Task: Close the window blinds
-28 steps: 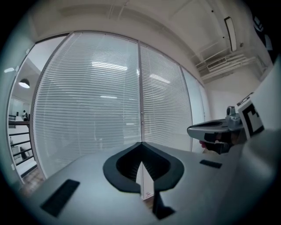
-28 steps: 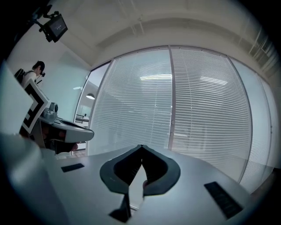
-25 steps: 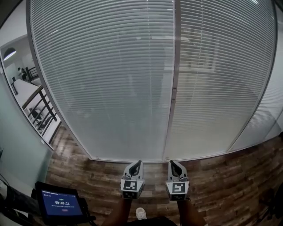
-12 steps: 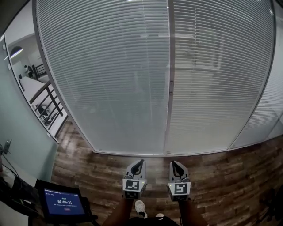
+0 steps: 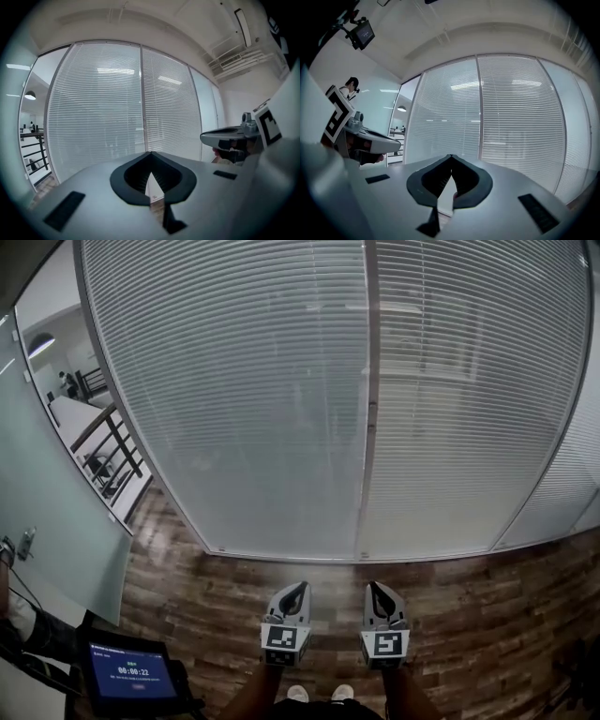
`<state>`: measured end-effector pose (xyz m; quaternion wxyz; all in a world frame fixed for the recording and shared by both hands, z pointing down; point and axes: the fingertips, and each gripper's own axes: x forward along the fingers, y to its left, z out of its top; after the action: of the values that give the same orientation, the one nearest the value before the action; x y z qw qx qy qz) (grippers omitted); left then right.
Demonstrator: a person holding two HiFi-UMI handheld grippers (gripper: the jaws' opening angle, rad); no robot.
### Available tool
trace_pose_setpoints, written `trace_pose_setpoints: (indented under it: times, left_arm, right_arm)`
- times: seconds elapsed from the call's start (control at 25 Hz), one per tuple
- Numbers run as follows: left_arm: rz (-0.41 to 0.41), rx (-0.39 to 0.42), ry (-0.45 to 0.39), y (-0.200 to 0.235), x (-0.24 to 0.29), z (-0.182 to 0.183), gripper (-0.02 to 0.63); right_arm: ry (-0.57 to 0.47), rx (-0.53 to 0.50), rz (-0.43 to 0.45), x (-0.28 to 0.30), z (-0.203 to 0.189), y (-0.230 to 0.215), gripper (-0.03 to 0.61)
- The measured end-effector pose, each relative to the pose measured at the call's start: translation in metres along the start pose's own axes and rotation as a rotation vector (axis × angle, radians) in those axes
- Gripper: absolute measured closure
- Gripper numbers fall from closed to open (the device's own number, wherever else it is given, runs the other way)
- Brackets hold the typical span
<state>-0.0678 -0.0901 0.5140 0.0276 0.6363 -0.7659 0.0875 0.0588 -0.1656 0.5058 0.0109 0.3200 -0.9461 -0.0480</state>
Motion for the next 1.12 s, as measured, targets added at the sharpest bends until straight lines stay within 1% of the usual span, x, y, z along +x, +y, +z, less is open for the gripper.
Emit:
trace_pose_setpoints:
  times: [0.16, 0.32, 0.44, 0.52, 0.68, 0.84, 0.96, 1.12]
  left_arm:
    - [-0.024, 0.012, -0.021, -0.002, 0.004, 0.003, 0.614]
    - [-0.007, 0.009, -0.049, 0.002, 0.009, 0.012, 0.614]
    - [-0.025, 0.008, -0.046, -0.003, 0.011, 0.008, 0.614]
    - [-0.021, 0.005, -0.047, -0.001, 0.012, 0.008, 0.614]
    - [-0.019, -0.014, -0.049, 0.021, 0.007, 0.009, 0.614]
    - [-0.024, -0.028, -0.075, 0.055, -0.021, 0.013, 0.614]
    - [-0.027, -0.027, -0.087, 0.050, -0.036, 0.014, 0.614]
    - [-0.029, -0.024, -0.082, 0.043, -0.035, 0.018, 0.614]
  right_arm:
    - [-0.004, -0.010, -0.007, 0.001, 0.001, 0.001, 0.574]
    - [-0.012, -0.021, -0.008, 0.004, 0.004, 0.000, 0.574]
    - [-0.010, -0.027, -0.012, 0.005, 0.003, -0.003, 0.574]
    - [-0.008, -0.033, -0.017, 0.007, 0.004, -0.003, 0.574]
    - [-0.012, -0.043, -0.021, 0.018, 0.015, 0.015, 0.574]
    - [0.004, -0.070, -0.051, 0.020, 0.028, 0.054, 0.574]
    - [0.004, -0.072, -0.061, 0.007, 0.029, 0.059, 0.575]
    - [0.007, -0.065, -0.064, 0.005, 0.032, 0.054, 0.575]
